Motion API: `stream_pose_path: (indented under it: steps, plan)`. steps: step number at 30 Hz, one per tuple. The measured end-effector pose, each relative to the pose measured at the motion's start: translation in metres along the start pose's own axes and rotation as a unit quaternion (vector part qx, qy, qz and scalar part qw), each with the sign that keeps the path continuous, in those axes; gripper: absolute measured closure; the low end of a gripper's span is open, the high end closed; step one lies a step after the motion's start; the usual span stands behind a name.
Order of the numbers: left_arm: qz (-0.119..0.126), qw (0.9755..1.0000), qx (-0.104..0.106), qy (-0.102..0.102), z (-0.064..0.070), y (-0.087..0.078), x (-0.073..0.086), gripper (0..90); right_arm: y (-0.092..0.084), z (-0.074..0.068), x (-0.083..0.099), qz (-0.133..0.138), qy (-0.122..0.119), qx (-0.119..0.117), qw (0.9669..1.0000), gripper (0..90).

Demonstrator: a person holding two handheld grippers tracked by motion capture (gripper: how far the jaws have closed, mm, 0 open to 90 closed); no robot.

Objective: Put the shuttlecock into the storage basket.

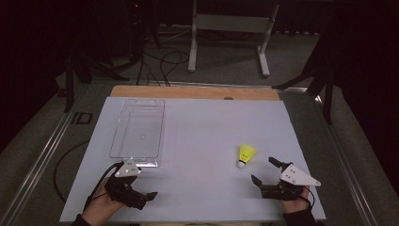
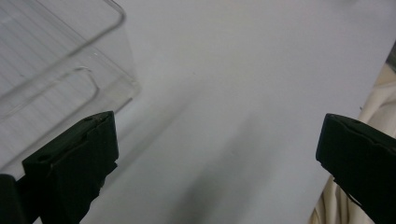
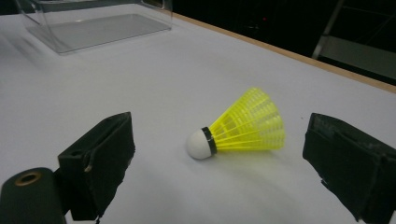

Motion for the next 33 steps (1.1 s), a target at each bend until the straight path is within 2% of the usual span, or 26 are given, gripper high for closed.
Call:
stream_pose_path:
  steps: [2, 11, 12, 13, 19, 27, 33]
  plan:
    - [-0.007, 1.0000, 0.006, 0.000, 0.002, 0.001, -0.002, 0.0, 0.000, 0.000, 0.000, -0.001, 0.002, 0.001, 1.0000, 9.0]
    - [-0.046, 0.9989, 0.009, 0.008, 0.011, 0.013, -0.010, 0.0, 0.000, 0.003, 0.000, -0.002, -0.001, 0.015, 0.9999, 9.1]
    - [-0.049, 0.9986, 0.015, 0.015, 0.014, 0.015, -0.013, 0.0, 0.000, 0.003, 0.000, -0.003, 0.000, 0.014, 0.9999, 9.1]
    - [-0.050, 0.9984, 0.022, 0.017, 0.016, 0.016, -0.014, 0.0, 0.000, 0.003, 0.001, -0.004, 0.002, 0.014, 0.9999, 9.1]
    - [-0.060, 0.9972, 0.033, 0.030, 0.023, 0.024, -0.021, 0.0, -0.001, 0.003, 0.000, -0.002, 0.001, 0.021, 0.9998, 9.1]
    - [-0.077, 0.9955, 0.036, 0.041, 0.029, 0.035, -0.034, 0.0, -0.003, 0.005, -0.002, 0.006, 0.000, 0.029, 0.9996, 9.1]
    - [-0.084, 0.9935, 0.056, 0.053, 0.037, 0.045, -0.049, 0.0, -0.004, 0.006, -0.002, 0.010, 0.003, 0.036, 0.9993, 9.1]
Point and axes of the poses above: each handheld gripper's, and its own axes: y roughly forward along the jaws, x roughly out of its underside, z roughly to its right, the point moved 5 cm from there along y, roughly forward along the jaws, and after that the axes turned 6 degrees about y, right-handed, at the moved point
